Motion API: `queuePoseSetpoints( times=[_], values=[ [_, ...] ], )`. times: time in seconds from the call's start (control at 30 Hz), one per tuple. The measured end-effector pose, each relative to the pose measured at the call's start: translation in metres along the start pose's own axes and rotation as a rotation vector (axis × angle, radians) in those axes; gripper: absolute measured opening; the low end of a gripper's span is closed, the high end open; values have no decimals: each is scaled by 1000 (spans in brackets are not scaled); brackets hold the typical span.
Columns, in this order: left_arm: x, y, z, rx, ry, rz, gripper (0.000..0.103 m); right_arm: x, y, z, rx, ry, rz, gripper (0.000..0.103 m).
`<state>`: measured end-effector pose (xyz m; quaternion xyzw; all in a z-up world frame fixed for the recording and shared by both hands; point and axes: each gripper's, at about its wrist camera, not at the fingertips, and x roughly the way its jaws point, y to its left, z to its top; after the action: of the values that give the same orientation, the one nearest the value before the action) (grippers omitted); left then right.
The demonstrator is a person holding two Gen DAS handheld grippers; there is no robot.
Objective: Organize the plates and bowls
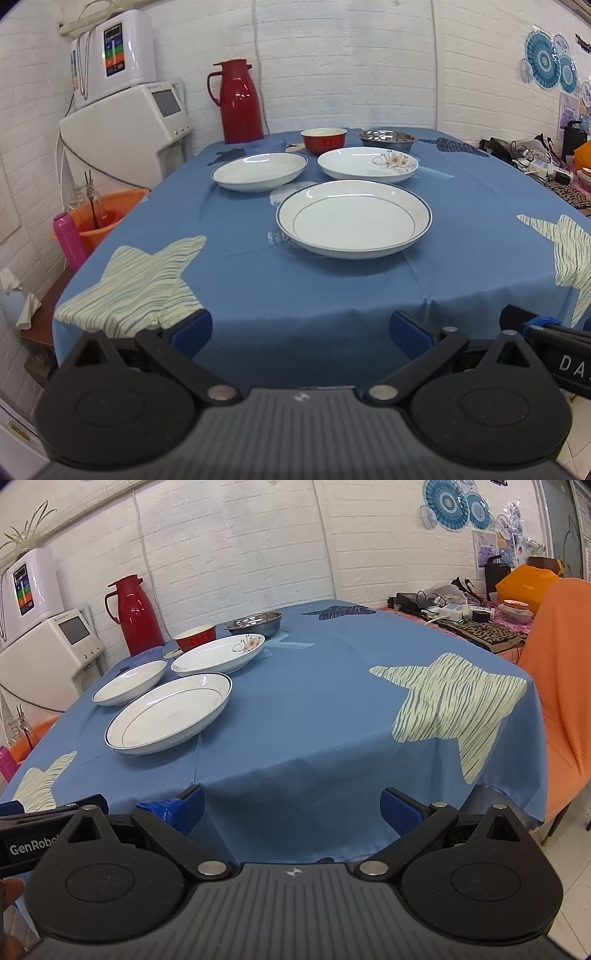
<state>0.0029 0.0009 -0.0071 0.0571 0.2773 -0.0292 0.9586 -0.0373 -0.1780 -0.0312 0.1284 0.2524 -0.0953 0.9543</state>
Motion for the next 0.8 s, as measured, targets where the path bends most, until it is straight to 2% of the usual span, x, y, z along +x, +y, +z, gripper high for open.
queuePoseSetpoints(
  times=[0.8],
  values=[
    [0, 3, 1, -7, 8, -2, 102, 2, 1, -1, -4, 3, 6, 89]
  ],
)
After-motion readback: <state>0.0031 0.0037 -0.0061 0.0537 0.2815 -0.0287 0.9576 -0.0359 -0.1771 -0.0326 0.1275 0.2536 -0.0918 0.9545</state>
